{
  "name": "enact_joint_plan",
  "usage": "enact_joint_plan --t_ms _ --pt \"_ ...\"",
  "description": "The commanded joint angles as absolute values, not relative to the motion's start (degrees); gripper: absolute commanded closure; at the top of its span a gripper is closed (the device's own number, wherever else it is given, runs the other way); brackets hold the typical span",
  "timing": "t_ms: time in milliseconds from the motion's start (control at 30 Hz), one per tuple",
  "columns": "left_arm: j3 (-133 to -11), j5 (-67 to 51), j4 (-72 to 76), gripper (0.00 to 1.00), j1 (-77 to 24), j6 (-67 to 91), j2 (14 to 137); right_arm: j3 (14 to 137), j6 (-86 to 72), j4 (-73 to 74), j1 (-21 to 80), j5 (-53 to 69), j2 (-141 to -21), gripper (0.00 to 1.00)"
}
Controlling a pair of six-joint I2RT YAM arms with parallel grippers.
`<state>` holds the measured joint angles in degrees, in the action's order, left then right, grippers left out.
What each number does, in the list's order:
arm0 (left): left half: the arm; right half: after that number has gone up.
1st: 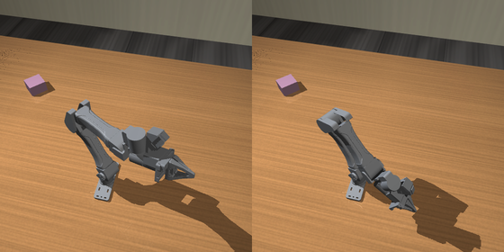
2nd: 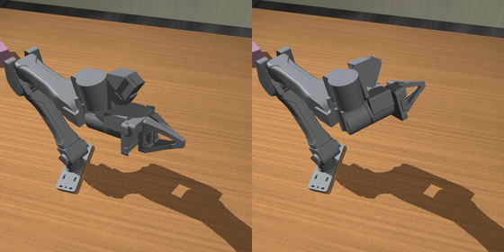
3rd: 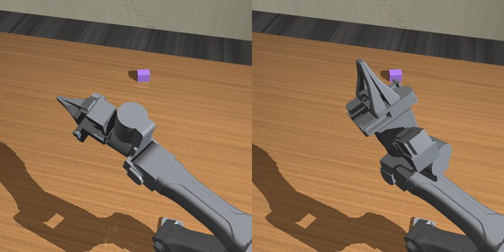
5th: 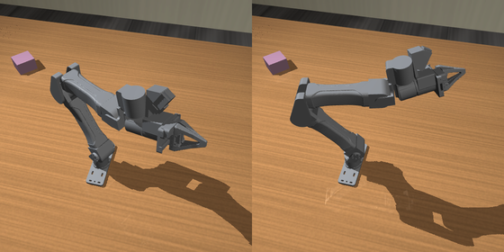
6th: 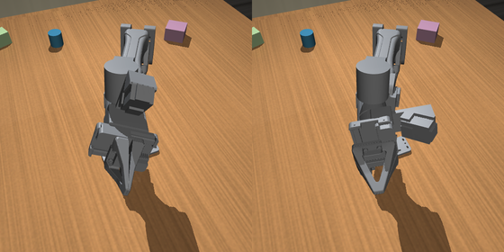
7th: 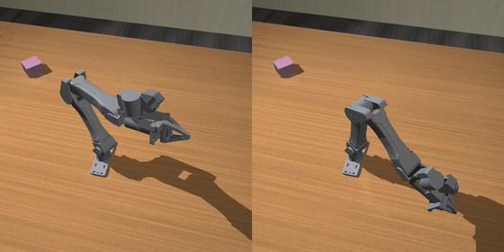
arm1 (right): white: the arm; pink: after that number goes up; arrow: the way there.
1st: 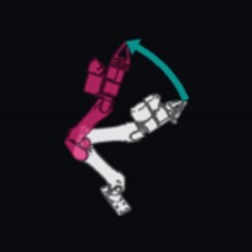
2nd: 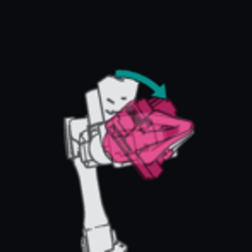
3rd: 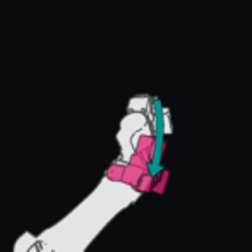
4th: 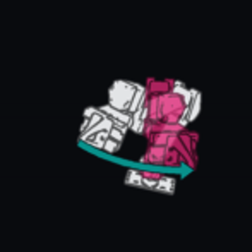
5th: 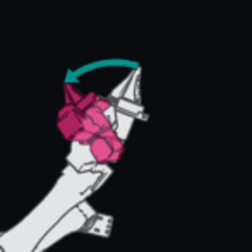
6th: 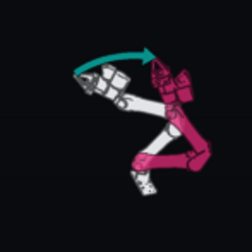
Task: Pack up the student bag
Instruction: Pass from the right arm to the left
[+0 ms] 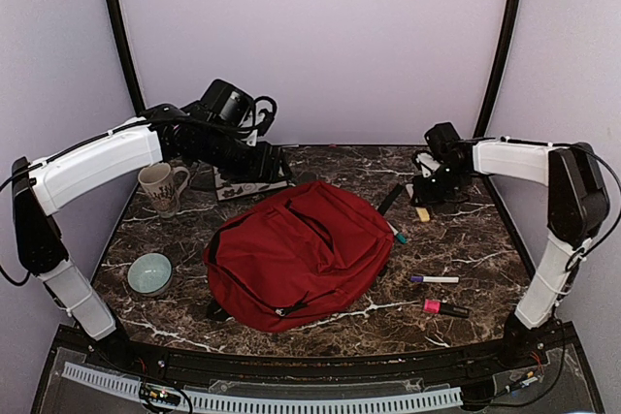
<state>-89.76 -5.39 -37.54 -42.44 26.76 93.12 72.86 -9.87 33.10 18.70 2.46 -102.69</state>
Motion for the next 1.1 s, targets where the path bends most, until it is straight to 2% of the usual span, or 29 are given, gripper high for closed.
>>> enact_joint_plan --t_ms 0,267,433,600,667,767,967,1067 --pt "-91.6 -10.3 -35.4 0.29 -42.3 29.2 93.9 70.3 -10.7 31.5 19.1 5.9 -94.9 1.00" --pt "-101.2 -23.7 -30.8 0.28 -40.9 35.7 99.6 66.5 -5.5 26.6 25.4 6.9 -82.4 1.00" --pt "-103.0 -31.0 -30.0 0.28 -40.8 36.4 103.6 59.0 0.7 19.9 31.4 9.0 -74.4 1.00" --pt "-102.4 -36.4 -26.5 0.21 -40.9 36.9 105.4 52.6 6.1 14.2 36.5 11.7 -68.1 1.00" --pt "-102.5 -39.0 -24.2 0.17 -41.0 37.5 106.4 51.6 6.4 12.8 37.2 13.3 -67.4 1.00" --pt "-103.9 -40.8 -22.5 0.16 -41.2 37.8 107.9 52.3 7.2 13.0 38.1 15.9 -68.1 1.00" --pt "-106.1 -42.0 -23.1 0.22 -41.6 37.4 110.0 55.0 7.6 13.9 40.4 17.4 -71.1 1.00" --pt "-105.4 -46.2 -23.8 0.25 -41.9 37.2 111.6 55.9 8.2 13.9 41.4 17.7 -72.1 1.00"
